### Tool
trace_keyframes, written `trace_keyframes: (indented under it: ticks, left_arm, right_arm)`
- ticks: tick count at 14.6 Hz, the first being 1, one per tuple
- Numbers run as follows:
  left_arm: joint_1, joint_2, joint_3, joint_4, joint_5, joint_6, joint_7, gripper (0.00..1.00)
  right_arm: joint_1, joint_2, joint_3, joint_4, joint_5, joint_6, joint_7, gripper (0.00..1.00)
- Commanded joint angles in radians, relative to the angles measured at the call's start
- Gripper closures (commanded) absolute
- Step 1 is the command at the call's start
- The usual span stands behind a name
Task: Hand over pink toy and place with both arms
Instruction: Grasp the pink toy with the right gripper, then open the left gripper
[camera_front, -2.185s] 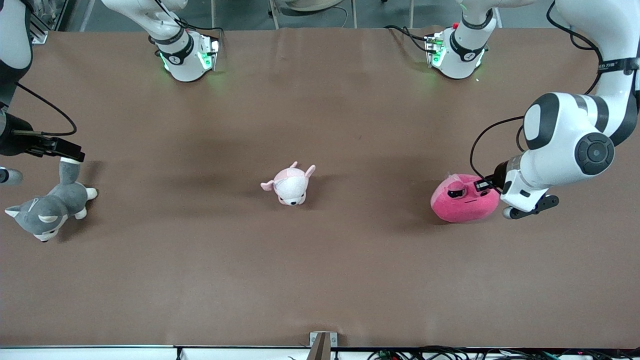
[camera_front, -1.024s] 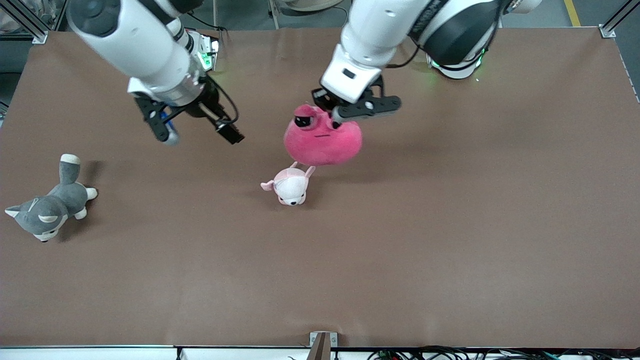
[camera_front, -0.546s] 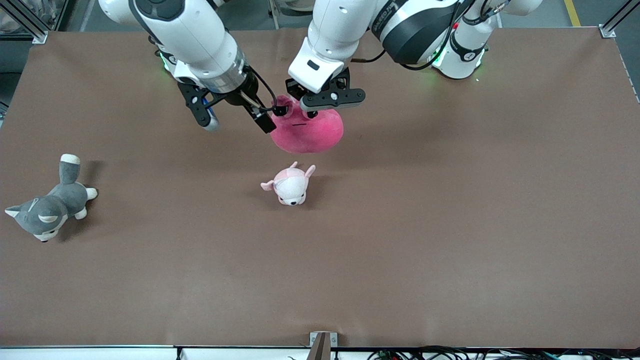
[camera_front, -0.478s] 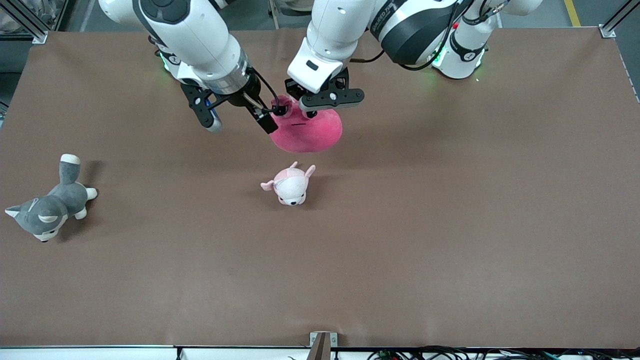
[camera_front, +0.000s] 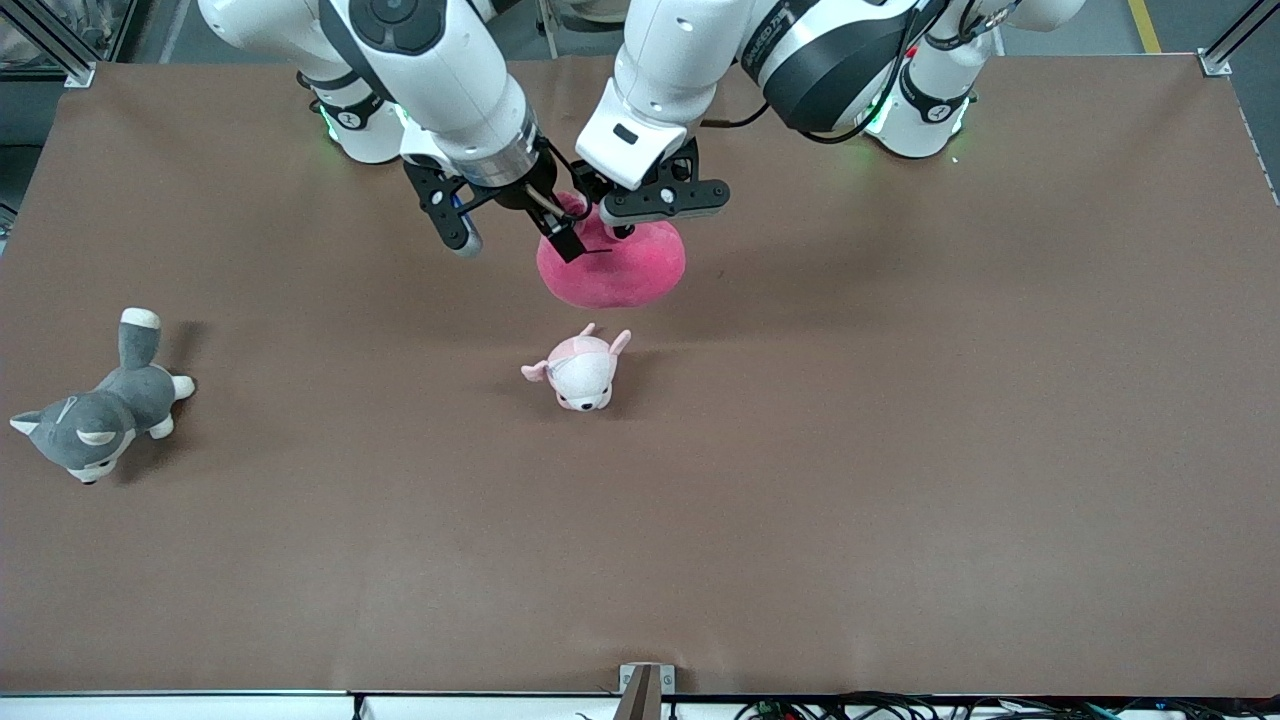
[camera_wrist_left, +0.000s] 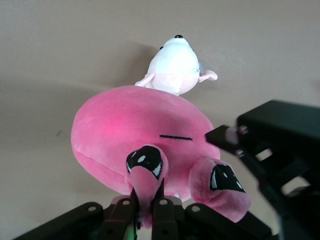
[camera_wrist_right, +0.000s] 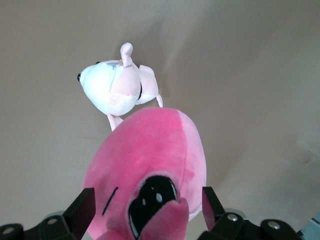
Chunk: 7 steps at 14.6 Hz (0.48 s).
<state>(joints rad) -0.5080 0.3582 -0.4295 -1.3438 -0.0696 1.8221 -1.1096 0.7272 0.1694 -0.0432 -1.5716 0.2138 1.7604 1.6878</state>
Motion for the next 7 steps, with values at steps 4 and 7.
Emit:
trace_keyframes:
  ticks: [4, 7]
  left_arm:
    - [-0.009, 0.01, 0.005, 0.031, 0.016, 0.0, -0.021, 0.9]
    - [-0.006, 0.008, 0.005, 0.031, 0.016, 0.0, -0.022, 0.9]
  right_arm:
    - [0.017, -0.014, -0.012, -0.027, 0.013, 0.014, 0.024, 0.9]
    - [0.014, -0.014, -0.012, -0.027, 0.013, 0.016, 0.024, 1.0]
